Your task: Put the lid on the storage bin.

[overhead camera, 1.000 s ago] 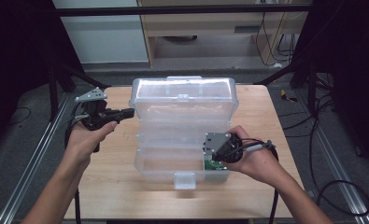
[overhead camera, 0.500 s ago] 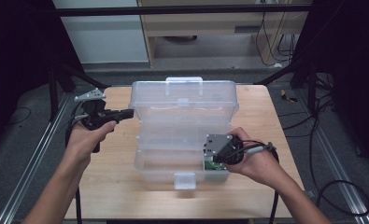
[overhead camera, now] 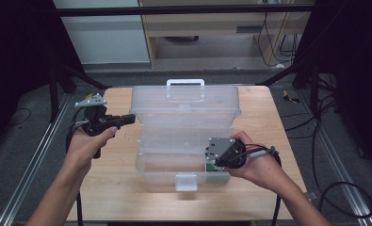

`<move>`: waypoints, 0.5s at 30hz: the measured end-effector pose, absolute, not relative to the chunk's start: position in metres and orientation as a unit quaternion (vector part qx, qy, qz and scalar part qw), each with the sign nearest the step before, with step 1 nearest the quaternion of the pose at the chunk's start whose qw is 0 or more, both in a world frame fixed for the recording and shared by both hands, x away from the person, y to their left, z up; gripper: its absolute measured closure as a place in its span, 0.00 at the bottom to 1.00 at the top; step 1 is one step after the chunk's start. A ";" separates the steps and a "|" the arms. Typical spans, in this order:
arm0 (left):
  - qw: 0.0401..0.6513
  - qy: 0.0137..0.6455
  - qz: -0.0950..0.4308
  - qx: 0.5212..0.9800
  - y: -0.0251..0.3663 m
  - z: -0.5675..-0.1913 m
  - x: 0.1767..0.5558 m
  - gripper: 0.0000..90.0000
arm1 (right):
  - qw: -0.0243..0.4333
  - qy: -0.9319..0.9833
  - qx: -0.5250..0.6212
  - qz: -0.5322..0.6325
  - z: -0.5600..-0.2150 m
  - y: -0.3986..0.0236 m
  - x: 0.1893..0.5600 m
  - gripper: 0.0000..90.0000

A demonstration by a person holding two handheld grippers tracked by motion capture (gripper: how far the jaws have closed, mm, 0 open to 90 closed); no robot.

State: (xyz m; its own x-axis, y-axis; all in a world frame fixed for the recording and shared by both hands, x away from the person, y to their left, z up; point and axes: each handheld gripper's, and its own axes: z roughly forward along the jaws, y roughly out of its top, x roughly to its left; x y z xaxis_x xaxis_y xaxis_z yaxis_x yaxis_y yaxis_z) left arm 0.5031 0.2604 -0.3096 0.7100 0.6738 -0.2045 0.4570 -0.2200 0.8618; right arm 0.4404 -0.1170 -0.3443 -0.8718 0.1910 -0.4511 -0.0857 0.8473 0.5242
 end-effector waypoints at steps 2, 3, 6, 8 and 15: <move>0.508 0.363 0.104 0.774 0.260 -0.312 0.501 1.00 | 0.250 0.928 0.029 0.274 -0.345 -0.117 0.440 0.90; 0.510 0.362 0.103 0.773 0.261 -0.313 0.501 1.00 | 0.248 0.929 0.030 0.274 -0.345 -0.117 0.440 0.90; 0.513 0.361 0.100 0.772 0.261 -0.316 0.498 1.00 | 0.249 0.928 0.029 0.276 -0.346 -0.117 0.439 0.90; 0.515 0.361 0.099 0.771 0.261 -0.318 0.496 1.00 | 0.248 0.929 0.030 0.275 -0.347 -0.117 0.438 0.90; 0.522 0.352 0.094 0.771 0.260 -0.325 0.492 1.00 | 0.244 0.928 0.034 0.278 -0.350 -0.117 0.437 0.89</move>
State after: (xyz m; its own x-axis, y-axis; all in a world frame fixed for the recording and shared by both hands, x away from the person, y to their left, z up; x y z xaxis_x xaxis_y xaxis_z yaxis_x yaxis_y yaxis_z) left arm 0.4921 0.2603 -0.3248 0.7345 0.6414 -0.2218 0.4448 -0.2082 0.8711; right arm 0.4368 -0.1166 -0.3496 -0.8783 0.1991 -0.4346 -0.0728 0.8429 0.5331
